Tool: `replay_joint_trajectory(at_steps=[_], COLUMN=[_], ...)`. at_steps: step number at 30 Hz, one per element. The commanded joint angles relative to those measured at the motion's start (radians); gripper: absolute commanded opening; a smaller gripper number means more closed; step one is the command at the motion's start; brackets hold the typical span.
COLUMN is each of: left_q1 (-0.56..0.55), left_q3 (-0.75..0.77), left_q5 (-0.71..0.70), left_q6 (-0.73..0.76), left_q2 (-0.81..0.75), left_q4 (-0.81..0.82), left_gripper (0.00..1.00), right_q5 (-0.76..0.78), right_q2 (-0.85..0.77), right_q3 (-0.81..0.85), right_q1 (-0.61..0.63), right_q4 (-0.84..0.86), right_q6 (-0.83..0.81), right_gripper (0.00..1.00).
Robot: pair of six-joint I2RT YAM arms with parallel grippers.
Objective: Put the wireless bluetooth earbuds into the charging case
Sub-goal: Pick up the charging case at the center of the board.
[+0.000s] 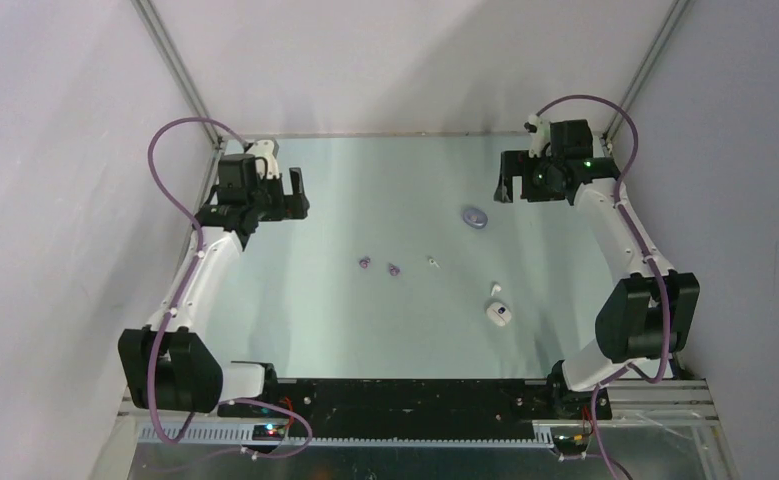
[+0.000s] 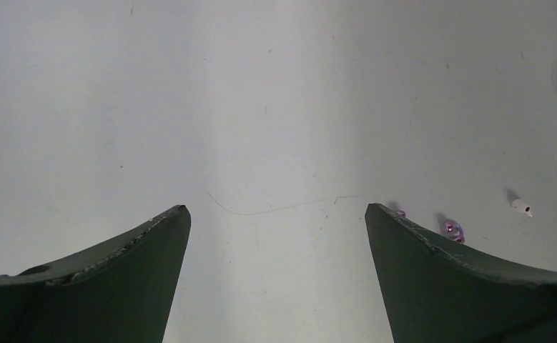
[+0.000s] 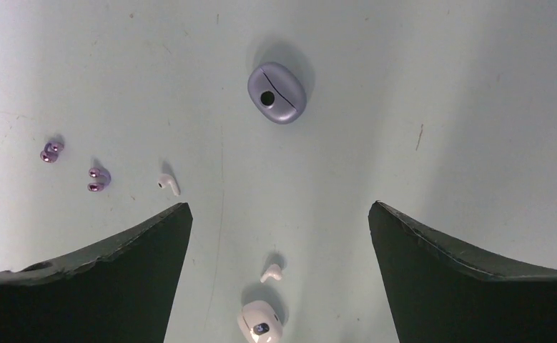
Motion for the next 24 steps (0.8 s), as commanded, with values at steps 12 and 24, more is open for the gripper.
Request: replay_joint_trajectory(at_steps=[12, 24], left_q1=[0.006, 0.005], left_q3=[0.042, 0.039], left_q5=[0.026, 0.080], left_q6=[0.064, 0.077], left_q2=[0.012, 0.006], left_q4=[0.008, -0.009], left_gripper=[0.99, 0.99], right_q5=[-0.161, -0.134], right_q2=[0.254, 0.591], right_q3=[0.237, 0.545], right_q1=[0.047, 0.090], right_q4=[-0.047, -0.302], right_q6=[-0.330, -0.489], right_gripper=[0.86, 0.67])
